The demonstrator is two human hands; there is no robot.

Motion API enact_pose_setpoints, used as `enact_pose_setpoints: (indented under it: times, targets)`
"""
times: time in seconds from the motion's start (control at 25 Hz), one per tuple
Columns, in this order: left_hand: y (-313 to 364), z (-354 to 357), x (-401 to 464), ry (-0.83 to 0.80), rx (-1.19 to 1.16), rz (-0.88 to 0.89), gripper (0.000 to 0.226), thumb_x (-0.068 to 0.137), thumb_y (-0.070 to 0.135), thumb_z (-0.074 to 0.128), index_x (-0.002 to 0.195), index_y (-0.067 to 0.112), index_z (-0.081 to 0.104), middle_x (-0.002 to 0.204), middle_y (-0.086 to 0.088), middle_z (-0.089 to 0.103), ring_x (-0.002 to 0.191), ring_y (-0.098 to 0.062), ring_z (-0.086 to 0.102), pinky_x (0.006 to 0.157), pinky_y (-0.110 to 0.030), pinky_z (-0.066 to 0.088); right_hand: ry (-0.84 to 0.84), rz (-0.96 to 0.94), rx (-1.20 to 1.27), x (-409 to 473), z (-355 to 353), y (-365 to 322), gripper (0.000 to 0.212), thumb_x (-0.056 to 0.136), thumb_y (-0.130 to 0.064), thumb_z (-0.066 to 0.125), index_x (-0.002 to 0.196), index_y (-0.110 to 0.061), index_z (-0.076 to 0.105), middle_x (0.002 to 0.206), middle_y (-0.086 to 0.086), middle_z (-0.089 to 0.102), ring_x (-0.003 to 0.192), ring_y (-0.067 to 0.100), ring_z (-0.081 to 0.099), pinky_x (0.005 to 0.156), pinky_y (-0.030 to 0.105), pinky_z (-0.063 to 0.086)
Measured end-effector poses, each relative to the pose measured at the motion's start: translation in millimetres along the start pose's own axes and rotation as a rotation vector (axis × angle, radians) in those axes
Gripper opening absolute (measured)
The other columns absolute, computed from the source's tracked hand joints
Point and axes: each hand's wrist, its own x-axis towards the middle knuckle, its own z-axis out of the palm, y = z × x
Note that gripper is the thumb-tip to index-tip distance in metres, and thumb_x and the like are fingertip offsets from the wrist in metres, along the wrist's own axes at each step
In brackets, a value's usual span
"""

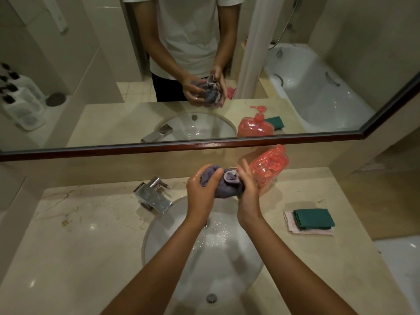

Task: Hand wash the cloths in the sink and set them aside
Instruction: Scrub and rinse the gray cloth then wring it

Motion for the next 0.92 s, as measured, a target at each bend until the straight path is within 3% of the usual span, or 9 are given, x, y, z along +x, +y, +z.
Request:
enact_pose_setpoints:
  times: [0.12,0.2,0.28,0.4,0.56,0.64,0.72,0.84,0.92]
  targets:
    - [1.9,-11.3,7.1,-0.074,0.248,0.374,0.026,0.089,0.028,0.069,0.101,0.006,0.072,0.109,-0.004,0.062,0.105,-0.012,0.063,0.092,-0.020,0.049,-0.118,0.469,0.259,0.3,3.9,-22.6,0.048,0.092,-0.055,0.054,0.097,-0.016,0.081,0.113,0.011,0.073,0.099,0.025,0.072,0.088,0.038,0.056]
    - [4.7,-12.5,7.3,-0.184,0.334,0.493,0.028,0.089,0.026,0.068,0.101,0.001,0.071,0.115,-0.008,0.060,0.109,-0.019,0.061,0.097,-0.027,0.049,-0.221,0.611,0.383,-0.1,5.3,-36.3,0.057,0.091,-0.056,0.056,0.097,-0.003,0.078,0.108,0.017,0.073,0.091,0.027,0.074,0.084,0.038,0.059]
    - [6.6,-7.4,0.3,-0.208,0.308,0.486,0.023,0.089,0.024,0.066,0.098,0.004,0.071,0.115,-0.008,0.060,0.109,-0.017,0.061,0.096,-0.026,0.049,-0.201,0.627,0.385,-0.4,11.3,-36.9,0.052,0.094,-0.051,0.057,0.090,-0.003,0.074,0.090,0.015,0.073,0.077,0.024,0.074,0.068,0.033,0.062]
    - [10.2,7.4,-14.0,-0.097,0.110,0.279,0.015,0.085,0.027,0.066,0.093,0.015,0.068,0.112,0.001,0.067,0.110,-0.008,0.063,0.093,-0.018,0.047,-0.024,0.493,0.353,-4.4,24.6,-22.6,0.035,0.097,-0.036,0.062,0.094,-0.001,0.066,0.075,0.012,0.068,0.064,0.024,0.070,0.053,0.029,0.057]
    - [16.5,20.3,-16.3,-0.011,-0.204,-0.090,0.025,0.086,0.027,0.076,0.110,0.024,0.068,0.097,0.006,0.075,0.092,-0.011,0.072,0.079,-0.022,0.056,0.347,0.079,0.146,-6.9,26.4,-7.7,0.025,0.079,-0.022,0.079,0.084,-0.013,0.057,0.075,0.012,0.067,0.069,0.029,0.067,0.061,0.038,0.057]
    - [19.1,25.0,-14.2,0.067,-0.242,-0.184,0.011,0.093,0.022,0.070,0.101,0.015,0.072,0.086,-0.004,0.076,0.082,-0.018,0.073,0.072,-0.028,0.057,0.369,-0.056,0.028,-9.3,27.8,-7.0,0.026,0.073,-0.022,0.080,0.074,-0.017,0.054,0.080,0.013,0.069,0.071,0.028,0.068,0.068,0.046,0.057]
    - [24.0,29.9,-11.9,0.174,-0.333,-0.306,0.023,0.096,0.024,0.066,0.082,0.006,0.069,0.072,-0.010,0.071,0.068,-0.021,0.070,0.061,-0.028,0.056,0.363,-0.203,-0.059,-11.7,29.4,-8.2,0.023,0.072,-0.012,0.078,0.069,-0.018,0.055,0.085,0.007,0.074,0.077,0.024,0.072,0.072,0.045,0.059]
    - [35.5,32.8,-5.7,0.287,-0.469,-0.487,0.032,0.098,0.024,0.063,0.070,0.009,0.060,0.059,-0.005,0.063,0.055,-0.019,0.065,0.052,-0.026,0.052,0.326,-0.375,-0.198,-12.2,28.6,-11.5,0.030,0.074,0.002,0.072,0.063,-0.018,0.053,0.069,-0.008,0.070,0.068,0.011,0.069,0.069,0.036,0.057]
    - [40.3,32.6,-1.3,0.260,-0.492,-0.565,0.030,0.099,0.024,0.060,0.074,0.008,0.059,0.064,-0.009,0.062,0.058,-0.022,0.064,0.054,-0.028,0.051,0.283,-0.444,-0.218,-13.1,26.3,-16.6,0.034,0.074,0.005,0.069,0.059,-0.020,0.051,0.059,-0.013,0.064,0.061,0.006,0.063,0.065,0.030,0.054]
